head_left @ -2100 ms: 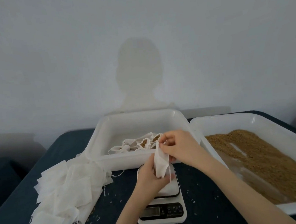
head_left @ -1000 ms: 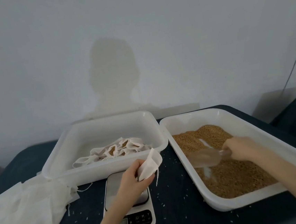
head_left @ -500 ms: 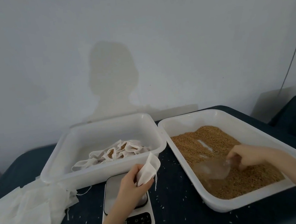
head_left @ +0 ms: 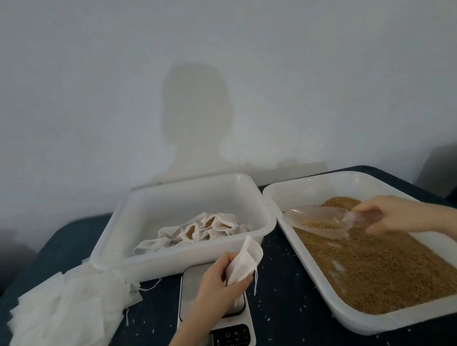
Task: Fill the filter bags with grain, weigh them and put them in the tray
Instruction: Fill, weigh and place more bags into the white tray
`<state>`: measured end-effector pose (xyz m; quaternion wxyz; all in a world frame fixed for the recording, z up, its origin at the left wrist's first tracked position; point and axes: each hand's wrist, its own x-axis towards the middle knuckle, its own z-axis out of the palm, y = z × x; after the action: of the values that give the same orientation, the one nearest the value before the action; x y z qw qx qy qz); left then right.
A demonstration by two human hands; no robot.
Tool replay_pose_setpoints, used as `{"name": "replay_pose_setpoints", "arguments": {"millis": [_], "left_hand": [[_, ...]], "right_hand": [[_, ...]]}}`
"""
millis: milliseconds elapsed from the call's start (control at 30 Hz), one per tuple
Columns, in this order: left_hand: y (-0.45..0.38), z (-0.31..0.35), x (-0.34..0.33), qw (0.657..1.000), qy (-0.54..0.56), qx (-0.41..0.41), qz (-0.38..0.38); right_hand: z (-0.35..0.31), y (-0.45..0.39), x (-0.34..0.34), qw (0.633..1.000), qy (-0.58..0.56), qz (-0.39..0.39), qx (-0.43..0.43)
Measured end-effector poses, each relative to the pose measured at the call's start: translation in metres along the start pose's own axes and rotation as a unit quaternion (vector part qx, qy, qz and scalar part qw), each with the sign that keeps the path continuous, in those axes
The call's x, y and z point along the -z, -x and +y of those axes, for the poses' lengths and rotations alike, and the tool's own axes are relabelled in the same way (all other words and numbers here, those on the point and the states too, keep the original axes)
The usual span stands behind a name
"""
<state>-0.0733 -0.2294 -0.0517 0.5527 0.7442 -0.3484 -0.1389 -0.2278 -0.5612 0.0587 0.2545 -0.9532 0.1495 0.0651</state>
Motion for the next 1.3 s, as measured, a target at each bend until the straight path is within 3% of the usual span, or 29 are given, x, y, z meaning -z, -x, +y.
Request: {"name": "replay_pose_setpoints", "arguments": {"millis": [133,300,700,1133,1300], "left_hand": [[0.002,0.001,0.002,1.000,0.011,0.001,0.004],[0.006,-0.001,0.012,1.000,0.007,0.012,0.006],[0.009,-0.007,0.034,0.998,-0.059,0.002,0.033],[0.006,-0.003,0.023,0.998,-0.061,0.020,0.005],[0.001,-0.003,0.018,0.992,-0.118,0.042,-0.012]], "right_hand": [[-0.040,0.000,-0.007,0.995,-0.035,-0.052,0.077],[-0.066,-0.003,-0.012,0.992,-0.024,-0.070,0.103],[-0.094,-0.016,-0.018,0.994,0.037,-0.071,0.072],[-0.119,-0.019,-0.024,0.992,0.095,-0.073,0.039],[-0.134,-0.020,-0.023,0.983,0.173,-0.048,0.038]]}}
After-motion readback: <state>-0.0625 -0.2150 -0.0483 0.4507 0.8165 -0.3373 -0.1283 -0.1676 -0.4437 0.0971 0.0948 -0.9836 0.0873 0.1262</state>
